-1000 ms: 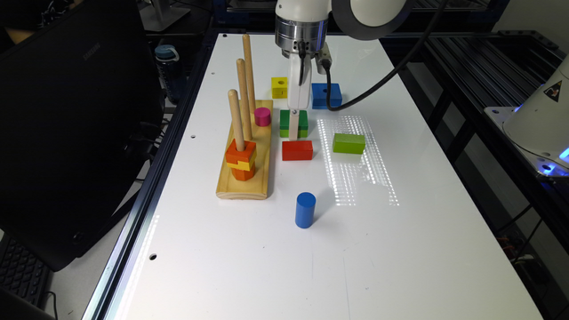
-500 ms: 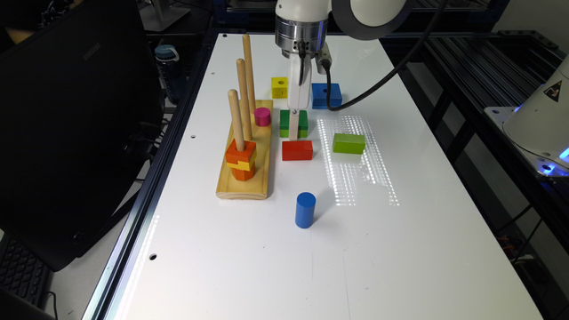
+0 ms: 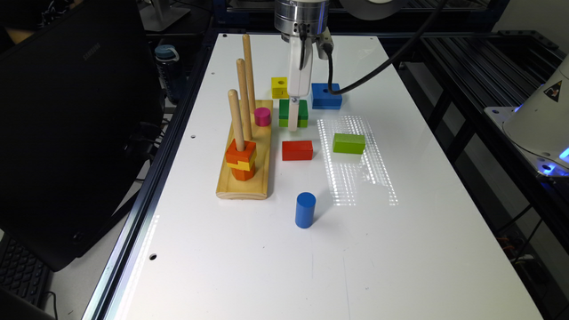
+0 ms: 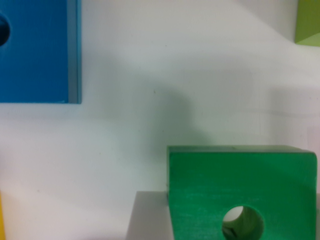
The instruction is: Pick up green block.
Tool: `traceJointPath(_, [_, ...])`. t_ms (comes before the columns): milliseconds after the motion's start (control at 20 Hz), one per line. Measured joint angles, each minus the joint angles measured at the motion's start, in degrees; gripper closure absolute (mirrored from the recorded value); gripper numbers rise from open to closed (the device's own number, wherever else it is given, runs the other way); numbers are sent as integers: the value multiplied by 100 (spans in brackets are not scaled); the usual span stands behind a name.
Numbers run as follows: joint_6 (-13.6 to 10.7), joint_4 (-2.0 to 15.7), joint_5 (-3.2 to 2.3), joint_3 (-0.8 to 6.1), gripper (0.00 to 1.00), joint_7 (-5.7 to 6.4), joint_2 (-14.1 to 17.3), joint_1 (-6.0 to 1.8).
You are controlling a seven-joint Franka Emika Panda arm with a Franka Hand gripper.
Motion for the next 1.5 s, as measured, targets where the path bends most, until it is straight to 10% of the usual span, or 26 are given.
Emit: traceJointPath(1500, [-1214,-25,92,27,100,0,-1299,1])
